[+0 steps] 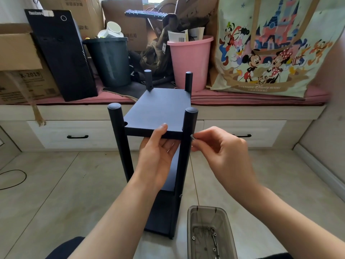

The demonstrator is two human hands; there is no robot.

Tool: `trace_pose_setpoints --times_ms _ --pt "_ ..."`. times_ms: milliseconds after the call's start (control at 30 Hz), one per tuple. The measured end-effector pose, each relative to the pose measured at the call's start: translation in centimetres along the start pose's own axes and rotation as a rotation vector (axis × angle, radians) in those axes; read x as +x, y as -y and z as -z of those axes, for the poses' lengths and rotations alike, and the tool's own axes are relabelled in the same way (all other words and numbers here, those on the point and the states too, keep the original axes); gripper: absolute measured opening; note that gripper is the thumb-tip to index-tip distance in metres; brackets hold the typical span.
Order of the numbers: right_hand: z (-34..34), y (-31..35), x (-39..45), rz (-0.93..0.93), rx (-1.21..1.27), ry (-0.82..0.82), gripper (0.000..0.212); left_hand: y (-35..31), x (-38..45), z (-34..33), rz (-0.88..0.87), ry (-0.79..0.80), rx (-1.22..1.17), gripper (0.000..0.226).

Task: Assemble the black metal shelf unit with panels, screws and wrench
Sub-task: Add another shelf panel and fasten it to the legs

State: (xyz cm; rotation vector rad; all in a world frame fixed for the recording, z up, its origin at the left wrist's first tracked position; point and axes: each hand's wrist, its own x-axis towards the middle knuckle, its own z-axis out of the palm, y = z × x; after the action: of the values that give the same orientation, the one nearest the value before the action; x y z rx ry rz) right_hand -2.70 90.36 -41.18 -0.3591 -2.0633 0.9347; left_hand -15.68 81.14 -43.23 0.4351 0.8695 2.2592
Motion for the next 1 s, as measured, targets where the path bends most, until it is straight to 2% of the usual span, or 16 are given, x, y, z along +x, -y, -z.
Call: trace_pose_setpoints --times_ms 100,167,300,500,733,800,867,967,1000 --pt "0.00 -0.01 0.07 -0.096 0.136 0.010 0.011 -0.03 0.04 -0.13 -0.013 0.005 -0.015 0.025" --pt "-0.06 -0.03 0.06 -0.074 0.107 0.008 0.013 -0.07 0.10 -0.18 -0.023 0.001 0.000 0.025" --pt "-0.17 -0.01 -0.12 0.008 0.000 0.000 0.012 -0.12 -0.08 -0.42 -0.035 -0.045 0.078 0.051" --pt "-0.48 -0.12 -0.24 0.274 -0.276 -0.060 0.009 -0.18 -0.28 -0.53 -0.029 -0.067 0.061 0.061" --pt "-0.57 -0.54 -0.20 0.367 -0.373 -0.090 0.011 -0.16 -0.33 -0.56 -0.015 -0.068 0.053 0.061" --pt "-0.67 -0.67 -0.19 0.380 -0.376 -0.093 0.011 -0.19 -0.27 -0.48 -0.012 -0.059 0.052 0.052" --pt "-0.75 -0.67 -0.20 0.262 -0.237 -0.081 0.009 -0.22 -0.20 -0.34 -0.007 -0.057 0.054 0.039" --pt "-0.60 -0.30 0.11 -0.157 0.290 0.019 0.008 -0.20 -0.18 -0.22 -0.001 -0.061 0.062 0.029" --pt "-0.59 -0.31 0.16 -0.207 0.366 0.026 0.009 -0.20 -0.18 -0.21 -0.001 -0.060 0.066 0.028"
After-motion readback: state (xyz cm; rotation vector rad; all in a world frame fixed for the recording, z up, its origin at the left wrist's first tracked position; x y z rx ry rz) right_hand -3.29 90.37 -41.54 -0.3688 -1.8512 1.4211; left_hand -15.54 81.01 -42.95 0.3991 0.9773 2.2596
